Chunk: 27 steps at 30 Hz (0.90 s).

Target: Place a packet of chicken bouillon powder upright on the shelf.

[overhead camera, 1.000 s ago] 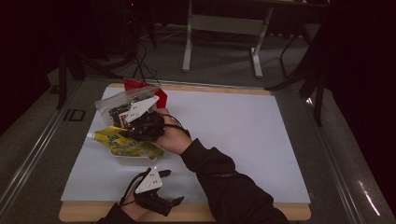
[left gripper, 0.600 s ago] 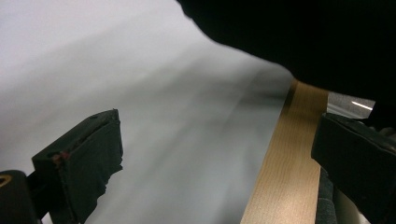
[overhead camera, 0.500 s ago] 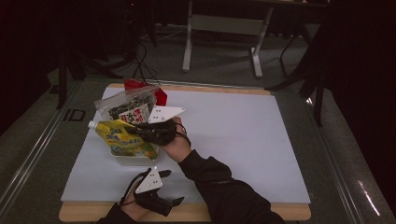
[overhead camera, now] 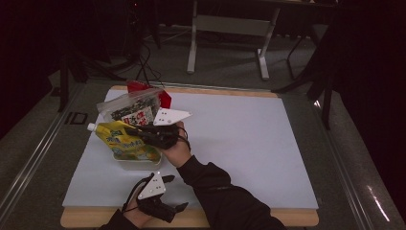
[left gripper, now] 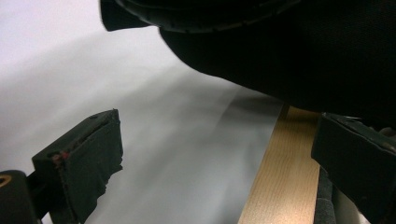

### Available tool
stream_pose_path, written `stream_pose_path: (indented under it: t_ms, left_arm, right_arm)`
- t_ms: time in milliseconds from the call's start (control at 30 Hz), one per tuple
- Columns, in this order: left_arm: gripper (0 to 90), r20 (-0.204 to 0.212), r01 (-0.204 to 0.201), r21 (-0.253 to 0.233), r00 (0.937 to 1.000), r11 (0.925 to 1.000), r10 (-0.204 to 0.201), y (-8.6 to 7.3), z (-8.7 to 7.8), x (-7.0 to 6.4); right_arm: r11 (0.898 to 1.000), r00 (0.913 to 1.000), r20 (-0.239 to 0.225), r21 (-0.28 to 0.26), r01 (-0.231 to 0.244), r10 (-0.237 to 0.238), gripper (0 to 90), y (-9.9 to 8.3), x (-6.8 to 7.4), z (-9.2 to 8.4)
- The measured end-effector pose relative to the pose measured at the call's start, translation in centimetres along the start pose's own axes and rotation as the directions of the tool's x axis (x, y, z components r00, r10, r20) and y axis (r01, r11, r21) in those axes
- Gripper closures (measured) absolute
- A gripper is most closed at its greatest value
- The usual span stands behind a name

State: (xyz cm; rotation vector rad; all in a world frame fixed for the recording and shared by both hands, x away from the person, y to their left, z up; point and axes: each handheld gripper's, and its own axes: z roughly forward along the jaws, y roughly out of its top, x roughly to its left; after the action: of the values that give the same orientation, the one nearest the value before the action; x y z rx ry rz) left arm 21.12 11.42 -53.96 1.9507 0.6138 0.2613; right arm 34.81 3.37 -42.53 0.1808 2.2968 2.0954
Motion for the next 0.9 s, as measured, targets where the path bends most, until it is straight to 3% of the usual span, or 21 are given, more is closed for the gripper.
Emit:
stream_pose_path:
  t_ms: [133, 267, 467, 667, 733, 900]
  left_arm:
    - [3.2, -0.005, 0.004, 0.006, 1.0, 1.0, -0.004, -0.3, -0.1, -0.1]
    - [3.2, -0.013, 0.009, 0.013, 0.9999, 0.9999, -0.009, -0.6, -0.3, -0.2]
    - [3.2, -0.021, 0.012, 0.007, 0.9997, 0.9999, -0.012, -0.6, -0.5, -0.2]
    - [3.2, -0.026, 0.012, 0.006, 0.9996, 0.9999, -0.012, -0.6, -0.5, -0.2]
    - [3.2, -0.028, 0.006, 0.01, 0.9996, 0.9999, -0.006, -0.6, -0.4, -0.2]
    - [3.2, -0.027, 0.002, 0.005, 0.9996, 1.0, -0.002, -0.4, -0.3, -0.2]
  right_arm:
    - [0.999, 0.9996, -0.017, -0.045, -0.025, 0.024, 88.6, -0.4, -0.3, 0.4]
    - [0.996, 0.9973, -0.034, -0.056, -0.067, 0.065, 88.5, -1.6, -0.6, 1.0]
    - [0.999, 0.9984, -0.029, -0.02, -0.049, 0.048, 88.2, -2.4, -0.4, 0.8]
    - [0.996, 0.9967, 0.004, 0.024, -0.081, 0.081, 88.2, -4.0, -0.9, -0.6]
    - [0.995, 0.9959, -0.019, 0.047, -0.088, 0.089, 87.2, -4.0, -1.2, -0.9]
    - [0.991, 0.9968, -0.011, 0.109, -0.078, 0.08, 73.3, -3.1, -1.1, -1.4]
